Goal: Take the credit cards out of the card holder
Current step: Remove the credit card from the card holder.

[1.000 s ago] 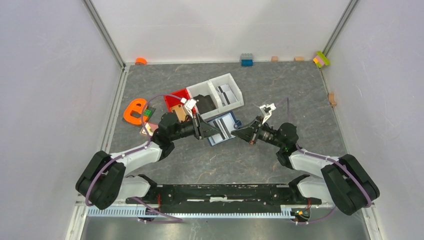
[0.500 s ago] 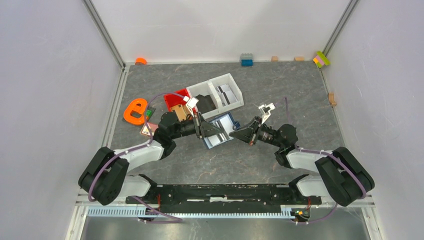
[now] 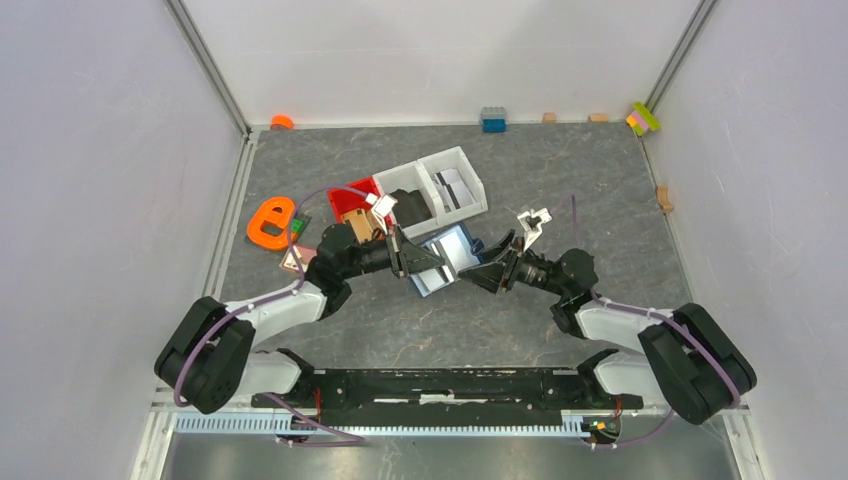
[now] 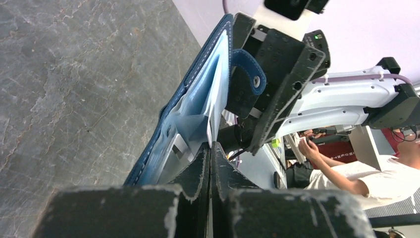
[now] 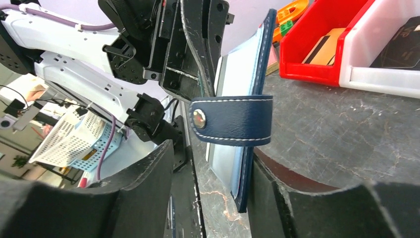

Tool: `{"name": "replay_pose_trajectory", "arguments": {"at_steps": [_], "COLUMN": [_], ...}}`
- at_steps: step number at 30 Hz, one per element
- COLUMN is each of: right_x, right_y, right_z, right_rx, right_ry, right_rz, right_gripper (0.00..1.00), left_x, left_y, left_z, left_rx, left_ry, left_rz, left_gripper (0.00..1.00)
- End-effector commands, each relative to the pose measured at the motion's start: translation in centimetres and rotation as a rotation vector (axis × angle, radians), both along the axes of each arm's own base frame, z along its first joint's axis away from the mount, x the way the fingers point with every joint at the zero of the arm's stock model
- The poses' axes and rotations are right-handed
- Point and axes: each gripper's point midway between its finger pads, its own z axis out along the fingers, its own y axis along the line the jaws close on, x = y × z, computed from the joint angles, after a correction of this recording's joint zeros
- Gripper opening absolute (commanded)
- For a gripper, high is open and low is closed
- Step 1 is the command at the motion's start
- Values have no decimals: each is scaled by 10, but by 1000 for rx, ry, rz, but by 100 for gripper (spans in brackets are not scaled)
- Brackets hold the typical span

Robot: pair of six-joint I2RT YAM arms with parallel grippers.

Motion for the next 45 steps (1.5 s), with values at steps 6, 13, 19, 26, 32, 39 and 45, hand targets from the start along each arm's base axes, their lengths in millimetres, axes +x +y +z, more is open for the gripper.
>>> {"name": "replay_pose_trajectory", "arguments": {"at_steps": [6, 13, 19, 26, 32, 39, 45], "right_x": [13, 13, 16, 18, 19, 17, 25], "right_y": [-10, -13, -18, -24, -29, -31, -37], "right_z": [6, 9, 7, 8, 7, 9, 0], "right_rx": [-42, -8, -4, 21, 34, 74, 56], "right_ry": [-90, -73, -56, -38, -19, 4, 34], "right_rz": [-104, -107, -125, -144, -157, -137, -183], "right_gripper": [43, 35, 25, 12, 11, 8, 2], "left_x": [10, 12, 14, 18, 20, 21, 24], "left_y": [-9, -9, -8, -6, -4, -3, 1], "left_z": [0, -3, -7, -12, -15, -15, -15], "left_rx": [16, 27, 50, 81, 96, 98, 101], "left_ry": [-3, 7, 12, 17, 21, 23, 22], "left_rz": [-20, -13, 4, 28, 43, 46, 70], "left_gripper": [2, 2, 2, 2, 2, 2, 2]}}
